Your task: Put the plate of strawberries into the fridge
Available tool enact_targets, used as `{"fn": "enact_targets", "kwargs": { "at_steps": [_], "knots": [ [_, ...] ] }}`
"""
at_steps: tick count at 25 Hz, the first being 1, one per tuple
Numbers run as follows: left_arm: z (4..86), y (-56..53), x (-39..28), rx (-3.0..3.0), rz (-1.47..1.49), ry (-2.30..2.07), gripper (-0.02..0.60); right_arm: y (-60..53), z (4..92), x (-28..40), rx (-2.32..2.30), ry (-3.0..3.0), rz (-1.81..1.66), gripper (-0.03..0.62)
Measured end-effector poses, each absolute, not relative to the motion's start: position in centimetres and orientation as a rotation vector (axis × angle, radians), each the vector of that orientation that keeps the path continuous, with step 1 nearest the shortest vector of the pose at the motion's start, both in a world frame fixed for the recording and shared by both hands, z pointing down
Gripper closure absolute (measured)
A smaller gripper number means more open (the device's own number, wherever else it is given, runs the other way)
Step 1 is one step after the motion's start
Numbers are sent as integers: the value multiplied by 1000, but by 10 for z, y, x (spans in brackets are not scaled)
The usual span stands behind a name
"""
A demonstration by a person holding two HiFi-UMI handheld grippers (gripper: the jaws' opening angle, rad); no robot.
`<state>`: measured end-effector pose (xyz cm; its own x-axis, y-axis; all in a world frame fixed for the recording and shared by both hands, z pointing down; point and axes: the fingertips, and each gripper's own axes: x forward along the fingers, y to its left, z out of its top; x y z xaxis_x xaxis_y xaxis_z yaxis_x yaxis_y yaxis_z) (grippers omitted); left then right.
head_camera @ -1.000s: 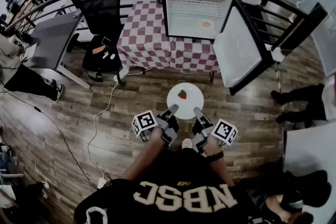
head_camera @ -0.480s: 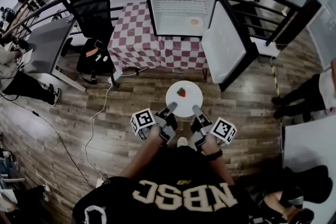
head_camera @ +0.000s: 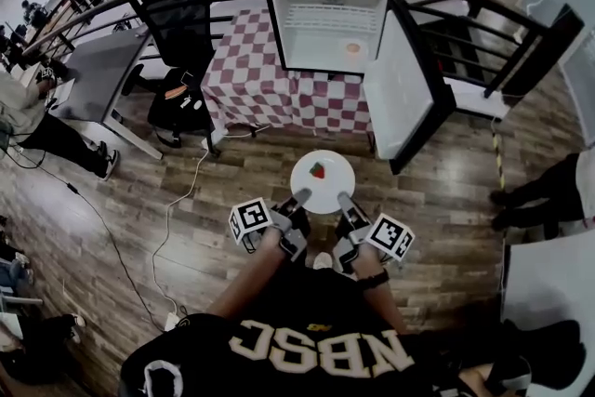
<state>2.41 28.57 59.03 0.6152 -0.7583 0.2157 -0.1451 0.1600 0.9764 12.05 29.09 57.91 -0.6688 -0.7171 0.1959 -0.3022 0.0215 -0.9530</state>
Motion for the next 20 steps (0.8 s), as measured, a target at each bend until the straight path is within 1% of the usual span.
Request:
{"fn": "enact_targets", "kwargs": {
  "at_steps": [8,14,20],
  "knots": [
    [604,258,18,1352,-544,-822,548,269,596,113,-1092,1943,-1723,557],
    [603,203,30,1392,-497,-771,548,216,598,127,-1139,1871,-1689,557],
    [606,123,9,1382,-461,-758,548,143,600,105,-1181,1852,-1691,557]
  ]
}}
